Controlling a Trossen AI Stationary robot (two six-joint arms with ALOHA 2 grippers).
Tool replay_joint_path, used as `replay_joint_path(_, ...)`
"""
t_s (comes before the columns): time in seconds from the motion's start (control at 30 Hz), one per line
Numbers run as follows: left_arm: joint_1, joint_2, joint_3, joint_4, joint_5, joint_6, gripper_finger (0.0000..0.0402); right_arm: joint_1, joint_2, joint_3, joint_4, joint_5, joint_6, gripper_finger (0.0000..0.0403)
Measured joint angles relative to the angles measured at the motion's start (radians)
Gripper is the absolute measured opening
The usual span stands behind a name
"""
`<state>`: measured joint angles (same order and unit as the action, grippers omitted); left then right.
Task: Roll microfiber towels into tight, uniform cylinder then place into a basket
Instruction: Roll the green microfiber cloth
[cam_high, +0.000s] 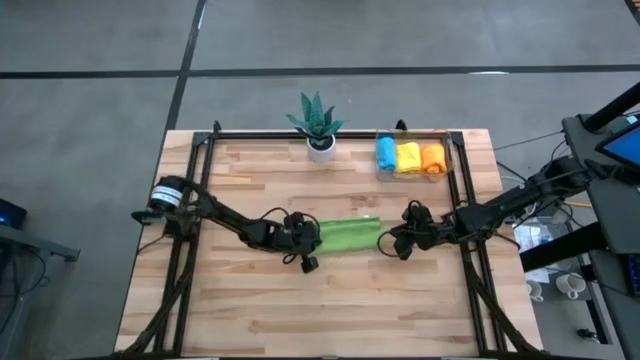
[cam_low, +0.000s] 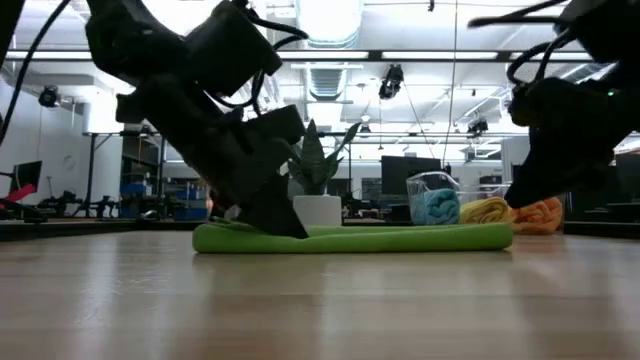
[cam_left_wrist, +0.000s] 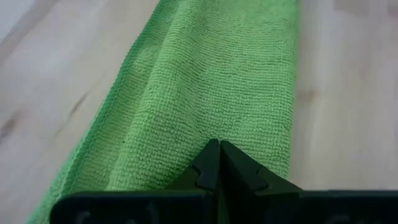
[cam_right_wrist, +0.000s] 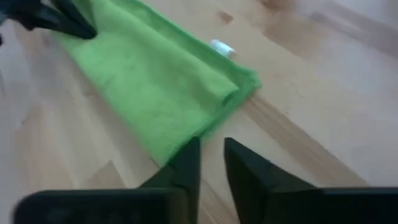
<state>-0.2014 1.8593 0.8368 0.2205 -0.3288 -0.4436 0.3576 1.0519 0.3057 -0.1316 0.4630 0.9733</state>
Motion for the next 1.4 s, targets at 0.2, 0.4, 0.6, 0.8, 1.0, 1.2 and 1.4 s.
replay_joint_path(0.2, -0.003, -0.039, -0.037, -0.029, -0.021, 0.008, 0.0000, -0.072, 0.066, 0.000, 0.103, -0.071, 0.088, 0.0157)
replay_joint_path(0.4, -0.003, -0.042, -0.048, -0.017, -0.034, 0.006, 0.0000, -0.149, 0.174, 0.014, 0.198, -0.140, 0.186, 0.0231)
replay_joint_path(0.6, -0.002, -0.042, -0.048, 0.011, -0.047, 0.015, 0.0000, -0.196, 0.296, 0.081, 0.188, -0.241, 0.209, 0.0252)
replay_joint_path(0.8, -0.001, -0.040, -0.054, 0.031, -0.052, 0.031, 0.0000, -0.208, 0.432, 0.186, 0.188, -0.275, 0.176, 0.0247)
replay_joint_path(1.0, -0.001, -0.038, -0.054, 0.038, -0.055, 0.031, 0.0000, -0.208, 0.484, 0.259, 0.107, -0.276, 0.117, 0.0241)
replay_joint_path(1.2, -0.001, -0.038, -0.054, 0.039, -0.055, 0.031, 0.0000, -0.208, 0.450, 0.271, -0.005, -0.250, 0.108, 0.0179)
replay_joint_path(1.4, -0.001, -0.038, -0.054, 0.052, -0.054, 0.031, 0.0000, -0.208, 0.441, 0.247, -0.012, -0.225, 0.108, 0.0078)
